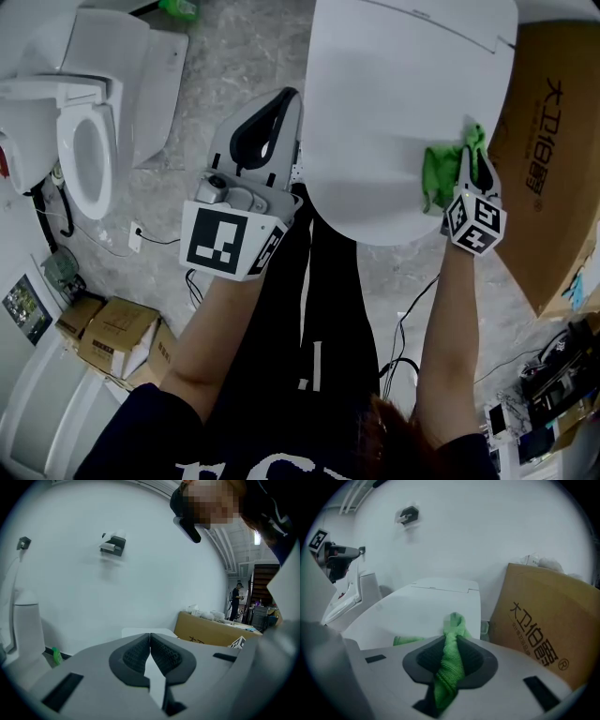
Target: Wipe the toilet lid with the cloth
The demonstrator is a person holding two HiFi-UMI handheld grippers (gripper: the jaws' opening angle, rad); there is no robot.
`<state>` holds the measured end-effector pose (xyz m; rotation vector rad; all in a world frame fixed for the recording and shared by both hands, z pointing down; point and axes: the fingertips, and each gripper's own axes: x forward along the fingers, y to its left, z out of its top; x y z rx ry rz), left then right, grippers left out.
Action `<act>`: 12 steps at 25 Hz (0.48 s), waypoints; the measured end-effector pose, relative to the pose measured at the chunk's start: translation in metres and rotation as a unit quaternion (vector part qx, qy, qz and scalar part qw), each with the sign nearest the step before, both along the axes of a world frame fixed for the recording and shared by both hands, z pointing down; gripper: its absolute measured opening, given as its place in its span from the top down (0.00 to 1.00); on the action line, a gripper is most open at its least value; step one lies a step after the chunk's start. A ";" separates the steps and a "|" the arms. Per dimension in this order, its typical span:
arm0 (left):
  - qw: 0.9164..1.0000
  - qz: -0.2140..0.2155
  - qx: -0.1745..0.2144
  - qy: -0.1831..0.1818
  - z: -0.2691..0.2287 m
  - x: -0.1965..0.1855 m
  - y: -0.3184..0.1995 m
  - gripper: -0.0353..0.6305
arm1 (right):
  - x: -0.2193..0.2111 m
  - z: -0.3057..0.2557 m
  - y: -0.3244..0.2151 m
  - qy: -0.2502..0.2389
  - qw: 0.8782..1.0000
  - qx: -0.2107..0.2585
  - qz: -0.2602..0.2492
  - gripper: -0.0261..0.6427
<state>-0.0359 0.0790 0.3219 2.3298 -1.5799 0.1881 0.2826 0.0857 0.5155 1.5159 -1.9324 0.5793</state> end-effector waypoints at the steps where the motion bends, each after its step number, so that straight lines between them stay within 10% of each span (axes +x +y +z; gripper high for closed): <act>1: 1.000 0.000 0.000 0.000 0.000 0.001 0.000 0.91 | 0.001 0.000 0.003 -0.002 1.000 0.002 0.006 0.84; 12: 1.000 0.000 -0.005 0.005 0.007 0.009 0.001 0.91 | -0.039 0.001 0.040 -0.013 1.000 0.006 0.001 0.84</act>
